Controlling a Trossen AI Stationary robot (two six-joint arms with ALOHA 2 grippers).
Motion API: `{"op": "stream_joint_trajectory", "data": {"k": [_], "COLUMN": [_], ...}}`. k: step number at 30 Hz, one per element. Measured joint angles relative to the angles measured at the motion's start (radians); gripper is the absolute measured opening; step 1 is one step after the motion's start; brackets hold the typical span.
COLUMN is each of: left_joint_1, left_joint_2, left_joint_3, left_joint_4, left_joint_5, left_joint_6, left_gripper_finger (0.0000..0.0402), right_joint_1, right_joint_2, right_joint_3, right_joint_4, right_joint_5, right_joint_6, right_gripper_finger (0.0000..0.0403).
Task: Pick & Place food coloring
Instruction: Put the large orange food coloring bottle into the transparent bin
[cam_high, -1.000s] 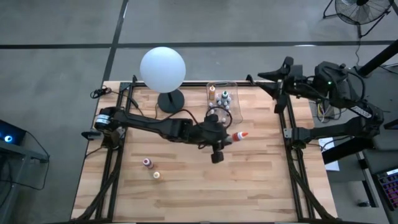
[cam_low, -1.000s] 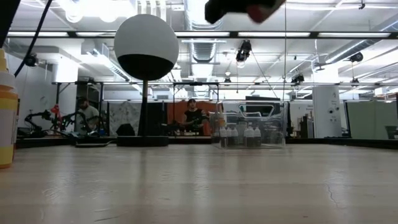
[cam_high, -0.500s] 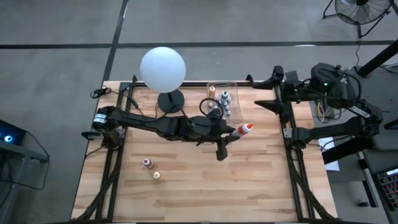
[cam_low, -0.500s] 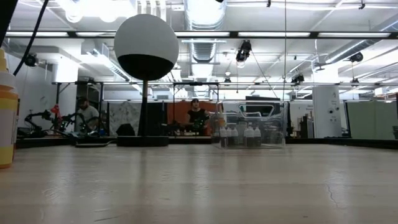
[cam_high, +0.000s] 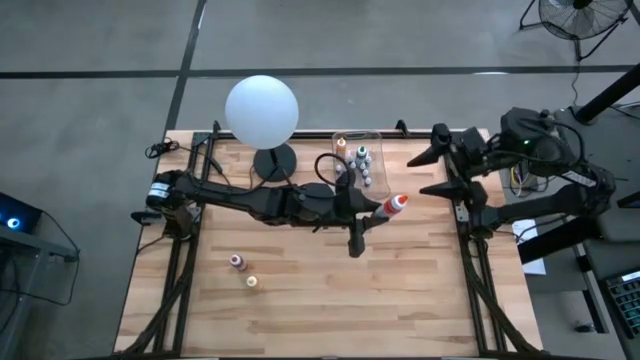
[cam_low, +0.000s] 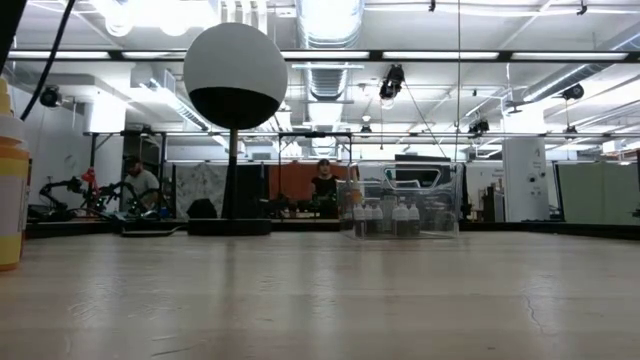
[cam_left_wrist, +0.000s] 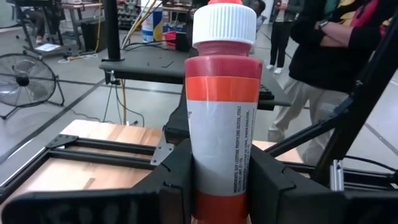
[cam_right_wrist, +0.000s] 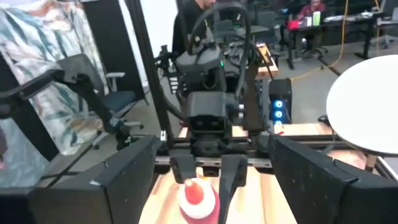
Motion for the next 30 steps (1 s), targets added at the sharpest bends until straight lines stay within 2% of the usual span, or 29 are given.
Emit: {"op": "stream_joint_trajectory", "data": {"k": [5, 9, 21, 30], "left_joint_1": [-0.001, -0.002, -0.003, -0.005], "left_joint_2": [0.0, 0.0, -0.015, -0.016], "left_joint_3": [0.004, 0.004, 0.004, 0.026], "left_joint_4": [0.011, 0.019, 0.049, 0.054], "left_joint_5": [0.002, 0.002, 0.002, 0.002], "left_joint_6": [0.0, -0.001, -0.001, 0.022], "left_gripper_finger": [0.008, 0.008, 0.008, 0.008], "right_joint_1": [0.062, 0.102, 0.127, 0.155], "right_joint_2": [0.033, 0.045, 0.036, 0.057], "right_joint_3": [-0.026, -0.064, -0.088, -0.157], "right_joint_4": [0.011, 0.121, 0.123, 0.156], "right_joint_5": [0.101, 0.132, 0.139, 0.14], "right_joint_6": [-0.02, -0.021, 0.003, 0.04], "right_gripper_finger": [0.0298, 0.0291, 0.0283, 0.0281]}}
